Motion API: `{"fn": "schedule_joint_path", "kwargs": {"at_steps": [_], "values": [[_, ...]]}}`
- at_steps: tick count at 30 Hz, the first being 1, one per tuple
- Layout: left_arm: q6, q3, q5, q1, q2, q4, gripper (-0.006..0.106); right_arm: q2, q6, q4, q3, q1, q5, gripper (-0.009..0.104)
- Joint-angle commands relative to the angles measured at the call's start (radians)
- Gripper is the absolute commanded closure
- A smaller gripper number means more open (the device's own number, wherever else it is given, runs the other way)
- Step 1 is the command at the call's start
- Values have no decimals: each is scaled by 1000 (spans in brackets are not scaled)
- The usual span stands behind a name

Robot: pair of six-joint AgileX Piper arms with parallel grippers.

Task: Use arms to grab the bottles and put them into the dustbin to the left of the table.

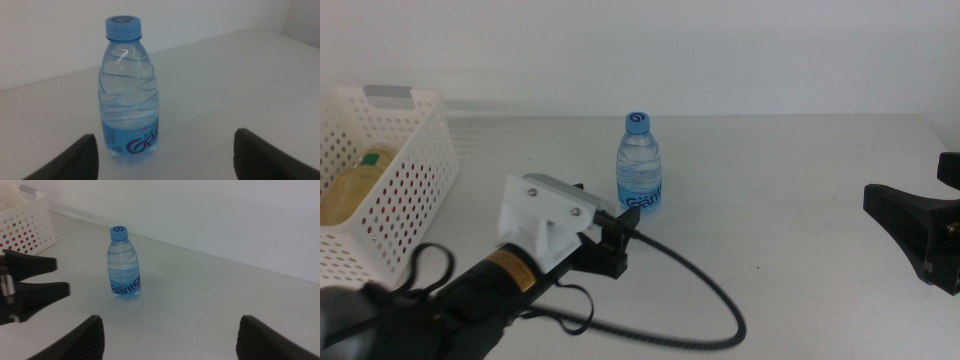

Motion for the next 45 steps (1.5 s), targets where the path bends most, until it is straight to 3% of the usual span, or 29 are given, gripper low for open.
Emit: {"fn": "schedule_joint_path", "kwargs": {"at_steps": [1,12,36,38,41,45], "values": [[-17,-54,-105,9,14,-2,14,-1,-7,-10,-30,-5,-68,23],[-91,-262,-98,94,220,95,13,-1,-7,-10,-30,-5,-68,23],[-128,-608,-58,97,501,103,15,-1,-7,-10,-30,-5,-68,23],[-128,-612,-64,97,505,105,21,-1,-7,-10,-30,-5,-68,23],[-128,-612,-64,97,505,107,38,-1,-7,-10,-30,-5,-68,23],[-128,-612,-58,97,503,126,77,-1,-7,-10,-30,-5,-68,23]]}}
